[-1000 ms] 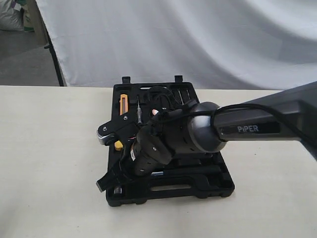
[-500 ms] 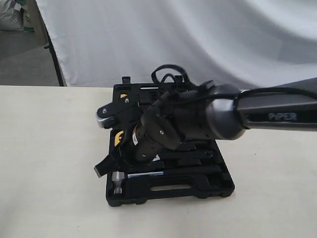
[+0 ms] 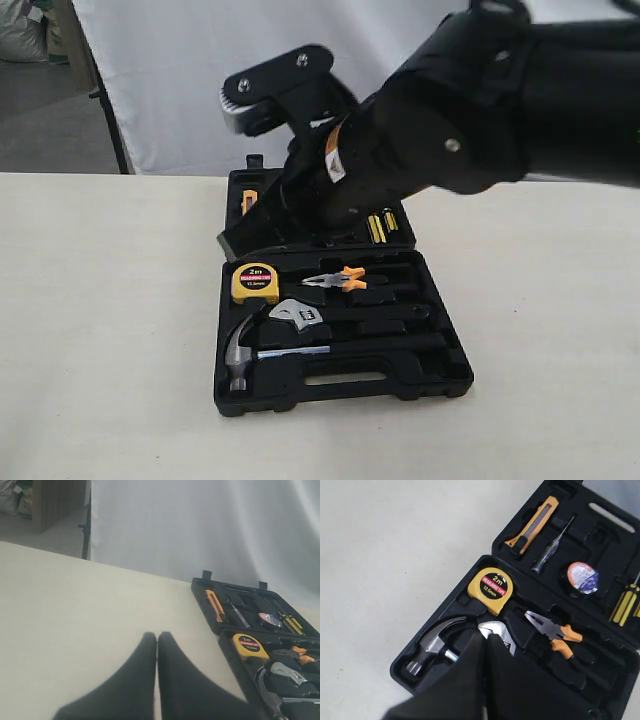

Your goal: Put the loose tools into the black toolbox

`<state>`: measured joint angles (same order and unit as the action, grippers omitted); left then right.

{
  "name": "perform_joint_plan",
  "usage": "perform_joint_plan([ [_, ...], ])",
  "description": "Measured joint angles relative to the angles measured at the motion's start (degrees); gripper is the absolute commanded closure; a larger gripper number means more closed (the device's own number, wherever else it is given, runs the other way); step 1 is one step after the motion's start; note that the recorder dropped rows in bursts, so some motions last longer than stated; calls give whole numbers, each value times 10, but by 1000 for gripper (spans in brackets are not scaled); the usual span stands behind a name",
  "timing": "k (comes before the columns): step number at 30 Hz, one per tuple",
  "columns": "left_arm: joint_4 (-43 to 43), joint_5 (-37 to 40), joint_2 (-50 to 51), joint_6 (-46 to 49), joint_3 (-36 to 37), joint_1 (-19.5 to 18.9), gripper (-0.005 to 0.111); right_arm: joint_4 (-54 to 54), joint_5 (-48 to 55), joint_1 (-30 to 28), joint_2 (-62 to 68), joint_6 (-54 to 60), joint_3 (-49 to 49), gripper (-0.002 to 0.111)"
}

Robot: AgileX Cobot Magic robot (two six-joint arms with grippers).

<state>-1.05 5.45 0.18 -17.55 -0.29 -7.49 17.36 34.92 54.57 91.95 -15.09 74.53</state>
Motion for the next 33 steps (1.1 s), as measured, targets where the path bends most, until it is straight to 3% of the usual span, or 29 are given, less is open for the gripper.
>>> perform_joint_plan([
  [6,0,0,0,0,0,0,106,6,18,0,-85,-14,-24,108],
  [13,0,0,0,0,0,0,106,28,18,0,-204,-63,-119,108],
  [23,0,0,0,0,0,0,106,31,-103,0,-407,-148,-332,108],
  [33,0,0,0,0,0,0,106,31,-209,0,-742,-175,-615,108],
])
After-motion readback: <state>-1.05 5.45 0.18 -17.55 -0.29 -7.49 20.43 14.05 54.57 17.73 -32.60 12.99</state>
